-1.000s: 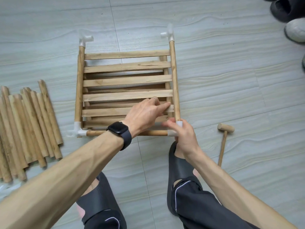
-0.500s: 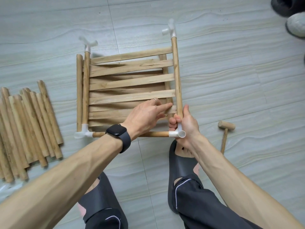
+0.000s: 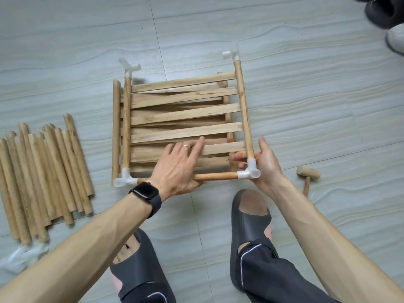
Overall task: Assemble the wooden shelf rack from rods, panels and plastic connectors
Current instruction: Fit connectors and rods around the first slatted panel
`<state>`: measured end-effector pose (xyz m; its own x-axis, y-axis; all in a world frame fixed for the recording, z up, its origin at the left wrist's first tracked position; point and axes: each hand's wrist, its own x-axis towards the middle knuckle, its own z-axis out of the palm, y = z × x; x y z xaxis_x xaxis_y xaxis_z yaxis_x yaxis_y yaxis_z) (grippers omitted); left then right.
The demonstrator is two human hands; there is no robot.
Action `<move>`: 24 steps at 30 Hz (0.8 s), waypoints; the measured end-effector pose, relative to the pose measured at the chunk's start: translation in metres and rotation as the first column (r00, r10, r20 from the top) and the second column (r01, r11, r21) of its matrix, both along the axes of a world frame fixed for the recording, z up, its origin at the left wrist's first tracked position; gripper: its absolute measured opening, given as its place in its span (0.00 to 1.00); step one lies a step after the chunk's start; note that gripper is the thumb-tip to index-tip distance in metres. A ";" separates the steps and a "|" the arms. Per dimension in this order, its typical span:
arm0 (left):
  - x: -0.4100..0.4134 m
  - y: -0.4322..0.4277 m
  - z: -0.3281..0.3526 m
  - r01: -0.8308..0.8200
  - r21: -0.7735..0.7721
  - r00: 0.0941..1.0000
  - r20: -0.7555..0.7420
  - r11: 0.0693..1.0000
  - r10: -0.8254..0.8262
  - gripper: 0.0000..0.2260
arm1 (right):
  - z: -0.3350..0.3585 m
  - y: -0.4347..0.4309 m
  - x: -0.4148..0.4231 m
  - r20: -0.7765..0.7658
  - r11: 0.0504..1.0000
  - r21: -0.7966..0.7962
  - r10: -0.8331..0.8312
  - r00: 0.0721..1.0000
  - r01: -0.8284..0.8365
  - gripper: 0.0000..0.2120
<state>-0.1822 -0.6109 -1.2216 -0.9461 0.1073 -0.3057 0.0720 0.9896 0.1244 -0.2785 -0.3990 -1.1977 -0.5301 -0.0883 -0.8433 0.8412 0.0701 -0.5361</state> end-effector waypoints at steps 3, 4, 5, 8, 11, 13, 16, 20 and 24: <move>0.000 -0.009 -0.001 -0.104 -0.005 0.993 0.063 0.995 0.104 0.46 | 0.006 0.004 0.009 -0.319 0.892 0.443 0.245 0.915 -0.085 0.23; -0.002 -0.009 0.000 -0.109 0.002 0.992 0.060 0.994 0.109 0.44 | 0.010 0.004 0.014 -0.517 0.834 0.552 0.351 0.781 -0.008 0.19; -0.003 -0.008 0.002 -0.109 0.010 0.993 0.044 0.994 0.108 0.43 | 0.016 0.000 0.022 -0.667 0.791 0.611 0.491 0.561 0.034 0.19; -0.011 -0.005 0.009 -0.123 0.035 0.992 -0.018 0.992 0.123 0.41 | 0.020 -0.028 0.045 -0.520 0.512 0.845 0.854 -0.017 -0.154 0.33; -0.014 -0.003 0.013 -0.134 0.058 0.990 -0.039 0.989 0.137 0.39 | 0.012 -0.060 0.049 -0.068 0.021 0.961 0.984 -0.163 -0.275 0.46; -0.007 -0.011 0.013 -0.118 0.030 0.993 -0.014 0.993 0.119 0.40 | 0.006 -0.070 0.036 0.029 -0.074 0.962 0.984 -0.174 -0.262 0.45; 0.014 -0.039 0.009 -0.213 -0.027 0.976 0.036 0.977 0.214 0.39 | -0.001 -0.072 0.020 0.020 -0.065 0.971 0.981 -0.191 -0.230 0.39; 0.034 -0.060 0.002 -0.270 -0.053 0.963 -0.002 0.962 0.270 0.31 | -0.012 -0.069 0.019 -0.063 0.023 0.974 0.983 -0.175 -0.224 0.28; 0.032 -0.050 -0.002 -0.245 -0.076 0.969 -0.031 0.966 0.244 0.25 | -0.018 -0.065 0.015 -0.049 0.012 0.981 0.980 -0.191 -0.192 0.24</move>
<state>-0.1500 -0.6609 -1.2235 -0.9470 -0.1518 -0.2832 -0.1716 0.9841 0.0465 -0.2632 -0.4639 -1.2153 -0.6940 -0.6865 -0.2171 -0.6899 0.7203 -0.0723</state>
